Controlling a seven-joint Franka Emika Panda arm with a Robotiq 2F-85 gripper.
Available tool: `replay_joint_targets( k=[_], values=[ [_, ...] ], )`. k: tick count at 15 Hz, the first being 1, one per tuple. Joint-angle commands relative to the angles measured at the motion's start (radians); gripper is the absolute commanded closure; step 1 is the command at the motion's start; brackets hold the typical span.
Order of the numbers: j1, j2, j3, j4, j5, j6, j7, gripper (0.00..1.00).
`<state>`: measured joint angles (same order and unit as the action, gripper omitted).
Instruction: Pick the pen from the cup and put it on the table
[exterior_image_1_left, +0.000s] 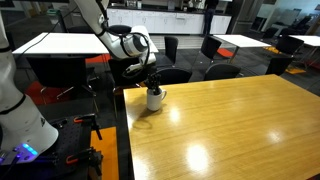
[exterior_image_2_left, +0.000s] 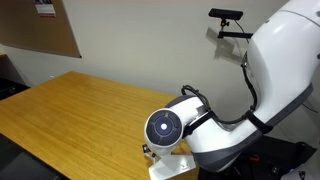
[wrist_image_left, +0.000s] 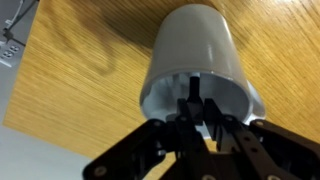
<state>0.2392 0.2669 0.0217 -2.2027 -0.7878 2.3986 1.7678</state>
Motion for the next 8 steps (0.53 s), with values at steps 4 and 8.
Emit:
replay_joint_targets(
  k=[4,8],
  values=[
    [0.037,-0.109,0.046,-0.029,-0.071,-0.174,0.130,0.95],
    [0.021,-0.183,0.078,-0.054,-0.083,-0.224,0.167,0.95]
  ],
)
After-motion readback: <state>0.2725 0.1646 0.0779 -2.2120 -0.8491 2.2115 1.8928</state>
